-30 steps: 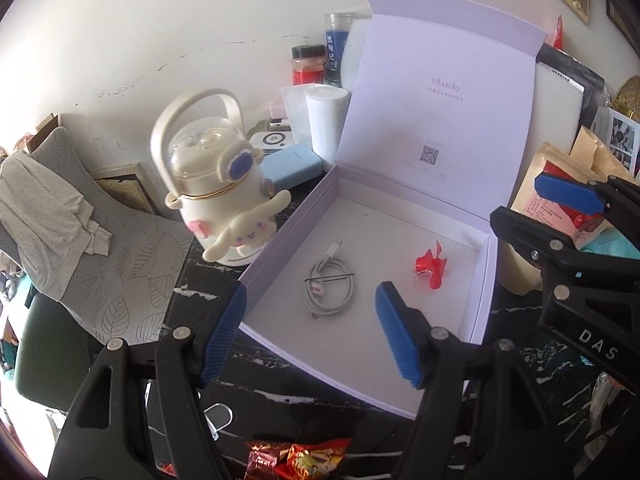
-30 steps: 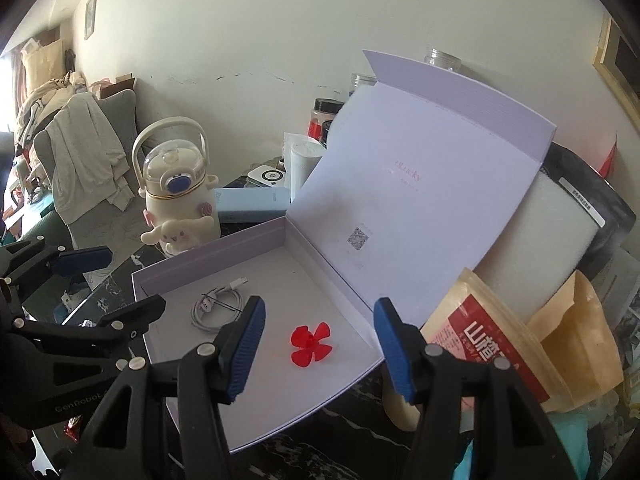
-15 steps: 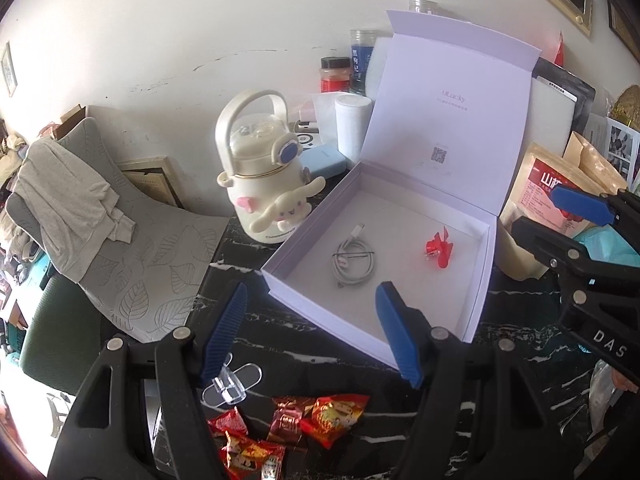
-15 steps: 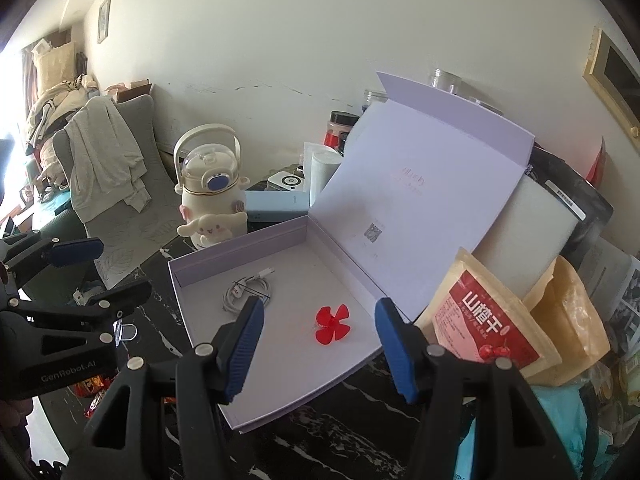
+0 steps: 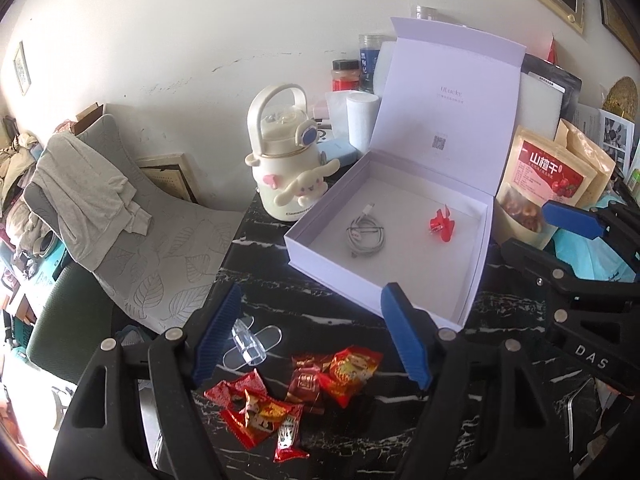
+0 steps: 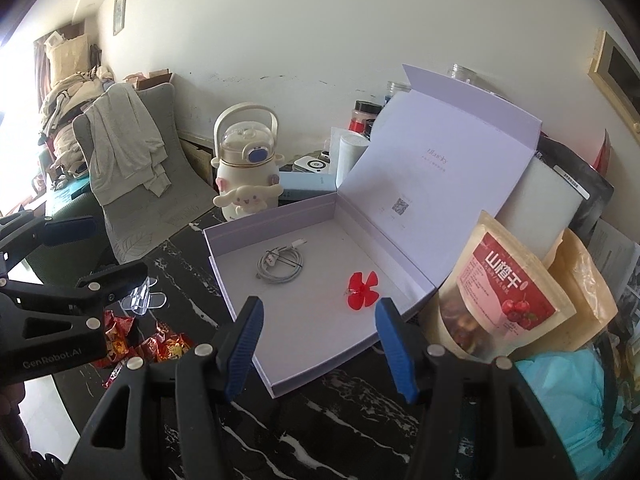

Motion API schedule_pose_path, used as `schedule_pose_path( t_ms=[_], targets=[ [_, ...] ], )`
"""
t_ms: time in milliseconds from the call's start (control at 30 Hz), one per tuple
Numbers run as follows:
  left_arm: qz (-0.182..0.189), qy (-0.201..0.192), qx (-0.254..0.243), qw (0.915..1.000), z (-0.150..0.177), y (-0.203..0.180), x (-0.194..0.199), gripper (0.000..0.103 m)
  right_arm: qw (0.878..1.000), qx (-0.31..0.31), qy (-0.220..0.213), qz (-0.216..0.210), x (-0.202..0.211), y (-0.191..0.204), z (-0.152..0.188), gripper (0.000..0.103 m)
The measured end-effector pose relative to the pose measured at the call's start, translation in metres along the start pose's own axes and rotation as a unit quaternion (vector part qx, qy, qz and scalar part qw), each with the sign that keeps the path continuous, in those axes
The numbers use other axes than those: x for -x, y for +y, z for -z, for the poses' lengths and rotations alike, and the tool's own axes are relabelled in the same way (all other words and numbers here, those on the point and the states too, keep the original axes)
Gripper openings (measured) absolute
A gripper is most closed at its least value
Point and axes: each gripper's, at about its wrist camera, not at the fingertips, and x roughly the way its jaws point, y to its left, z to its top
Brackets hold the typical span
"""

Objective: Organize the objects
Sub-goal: 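Withdraw both tools from the box back toward the snack packets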

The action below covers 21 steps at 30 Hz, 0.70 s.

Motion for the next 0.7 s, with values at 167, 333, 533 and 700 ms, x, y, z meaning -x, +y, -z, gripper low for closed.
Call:
schedule_pose_path(
  t_ms=[167, 333, 533, 700],
  targets=[
    [-0.001, 0.004, 0.0, 1.0, 0.013, 0.003, 0.005, 0.072, 1.0, -0.001, 0.002, -0.009, 0.002, 0.01, 0.01, 0.061],
    [0.0, 0.009, -0.001, 1.0, 0.03, 0.005, 0.008, 0.072, 1.0, -0.005, 0.006, -0.016, 0.003, 0.019, 0.022, 0.061],
    [0.006, 0.021, 0.009, 0.9997, 0.05, 0.013, 0.009, 0.073, 0.999, -0.006, 0.016, -0.027, 0.0, 0.034, 0.039, 0.061],
    [-0.002, 0.027, 0.021, 0.9994, 0.064, 0.021, 0.009, 0.073, 0.999, -0.005, 0.029, -0.04, -0.006, 0.045, 0.052, 0.061]
  ],
)
